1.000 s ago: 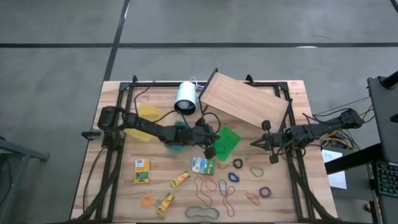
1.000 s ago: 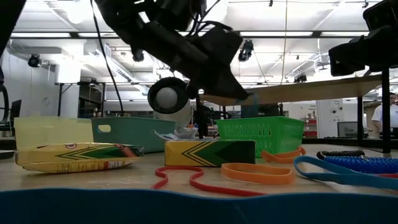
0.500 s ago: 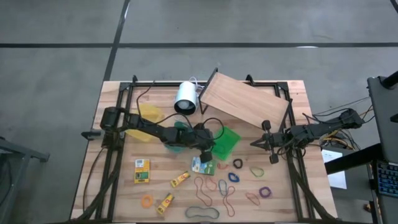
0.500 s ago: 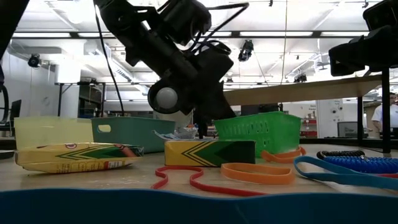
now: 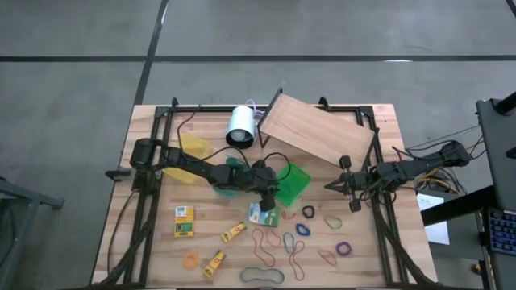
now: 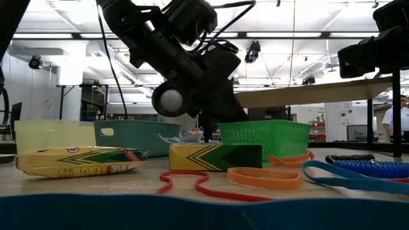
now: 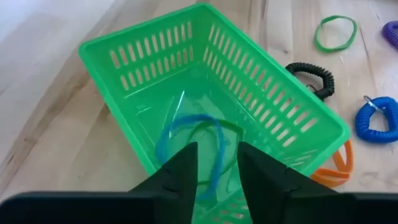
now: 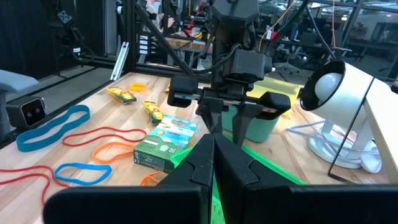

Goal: Pick & Place Office Desk Supplies
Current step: Put the left blue rubber band into the green bin, then put the left red rubber band into the green bin

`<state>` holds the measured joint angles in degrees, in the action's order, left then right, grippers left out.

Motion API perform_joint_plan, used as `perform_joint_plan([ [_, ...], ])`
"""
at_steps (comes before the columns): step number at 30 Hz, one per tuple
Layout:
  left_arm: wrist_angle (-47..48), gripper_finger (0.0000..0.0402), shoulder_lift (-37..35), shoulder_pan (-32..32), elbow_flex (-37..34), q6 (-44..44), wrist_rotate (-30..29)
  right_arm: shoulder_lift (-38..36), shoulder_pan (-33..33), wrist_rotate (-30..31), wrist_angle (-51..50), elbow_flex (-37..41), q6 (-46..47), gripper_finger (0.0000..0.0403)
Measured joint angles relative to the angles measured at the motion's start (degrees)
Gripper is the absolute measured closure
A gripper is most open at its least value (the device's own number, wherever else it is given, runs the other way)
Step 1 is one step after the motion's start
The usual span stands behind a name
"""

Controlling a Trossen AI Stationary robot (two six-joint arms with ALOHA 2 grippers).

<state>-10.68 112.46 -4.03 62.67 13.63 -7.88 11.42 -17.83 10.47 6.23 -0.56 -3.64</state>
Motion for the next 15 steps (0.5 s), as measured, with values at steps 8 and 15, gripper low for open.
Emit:
perform_joint_plan([
  [8,-0.26,0.0268,-1.02,-0.37,0.44,-0.36,-0.02,-0.01,0.01,-0.01,0.00,0.00,0.00,0.0394],
  [15,3.17,0.0268,-7.36,-4.74,0.43,-1.97,-2.13,0.03,0.01,0.01,0.06,0.00,0.00,0.0394],
])
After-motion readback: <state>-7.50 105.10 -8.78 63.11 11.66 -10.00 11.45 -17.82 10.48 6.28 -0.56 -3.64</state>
